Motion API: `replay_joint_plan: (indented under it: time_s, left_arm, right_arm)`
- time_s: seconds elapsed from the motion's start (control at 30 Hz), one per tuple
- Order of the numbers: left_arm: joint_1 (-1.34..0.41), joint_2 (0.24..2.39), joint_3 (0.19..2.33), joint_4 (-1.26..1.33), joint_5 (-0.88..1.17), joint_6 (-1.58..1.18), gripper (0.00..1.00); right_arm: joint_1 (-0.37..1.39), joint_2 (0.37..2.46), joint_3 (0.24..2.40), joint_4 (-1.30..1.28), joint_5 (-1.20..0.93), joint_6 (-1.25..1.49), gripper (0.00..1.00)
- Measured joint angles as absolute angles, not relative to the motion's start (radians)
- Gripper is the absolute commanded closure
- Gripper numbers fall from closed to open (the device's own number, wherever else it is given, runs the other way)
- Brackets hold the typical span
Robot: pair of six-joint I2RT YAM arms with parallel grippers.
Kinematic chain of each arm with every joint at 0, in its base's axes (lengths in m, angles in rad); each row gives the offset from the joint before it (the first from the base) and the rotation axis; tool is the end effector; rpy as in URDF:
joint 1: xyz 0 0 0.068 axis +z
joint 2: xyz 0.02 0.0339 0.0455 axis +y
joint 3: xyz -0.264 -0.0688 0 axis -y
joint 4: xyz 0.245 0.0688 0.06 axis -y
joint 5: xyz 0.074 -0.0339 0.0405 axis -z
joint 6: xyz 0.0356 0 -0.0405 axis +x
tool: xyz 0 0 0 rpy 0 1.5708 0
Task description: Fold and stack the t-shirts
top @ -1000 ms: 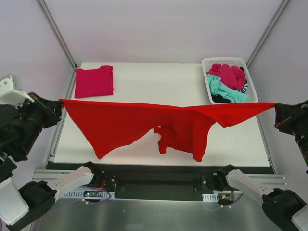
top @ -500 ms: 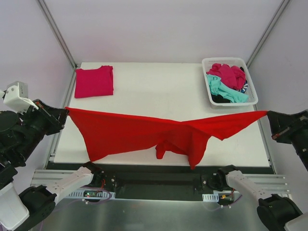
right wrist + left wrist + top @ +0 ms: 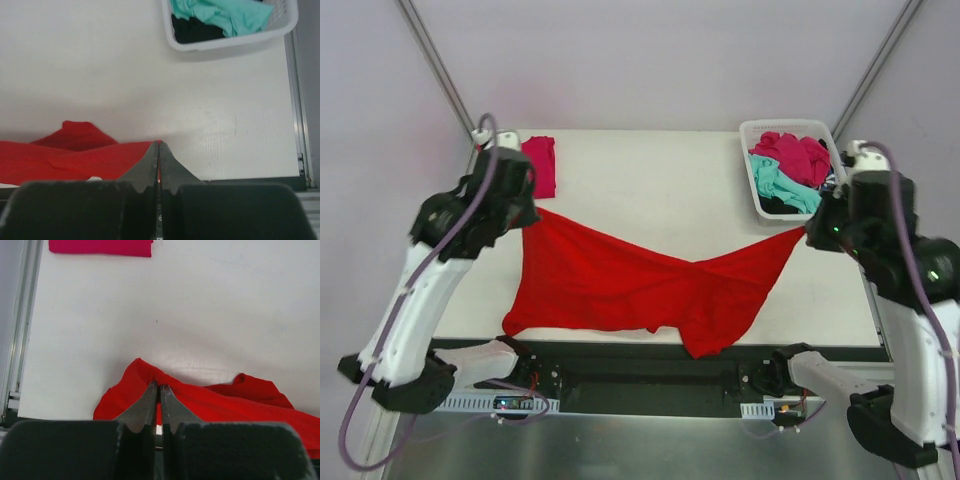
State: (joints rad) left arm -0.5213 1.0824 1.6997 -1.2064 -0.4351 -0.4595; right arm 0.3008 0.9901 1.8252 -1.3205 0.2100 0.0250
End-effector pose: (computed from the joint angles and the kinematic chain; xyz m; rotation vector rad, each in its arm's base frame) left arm 0.1372 -0.0615 0.4783 -0.1819 2.0932 -0.1184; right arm 0.0895 0.0200 0.5054 -0.1520 2.0390 -0.0126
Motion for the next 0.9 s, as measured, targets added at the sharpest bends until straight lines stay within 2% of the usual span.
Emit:
replay_joint_plan:
  time_s: [0.17, 0.33, 0.67, 0.9]
  left_arm:
    - [-0.506, 1.315, 1.66, -1.06, -0.458, -0.425, 1.0]
    - [-0.421, 1.511, 1.723, -0.969, -0.452, -0.399, 1.0]
    - [-0.242, 1.749, 2.073, -0.918, -0.424, -0.343, 1.0]
    - [-0.214, 1.878, 2.328, -0.925, -0.412, -0.275, 1.0]
  right_arm:
    - [0.303, 1.163, 1.627, -1.174, 0.264, -0.017, 0.99]
    - [0.3, 1.399, 1.613, -1.036, 0.292, -0.058, 0.99]
    - [0.23, 1.645, 1.838, -0.909, 0.288, -0.109, 0.99]
    - [0.193, 1.76, 2.006, -0.896, 0.285, -0.137, 0.99]
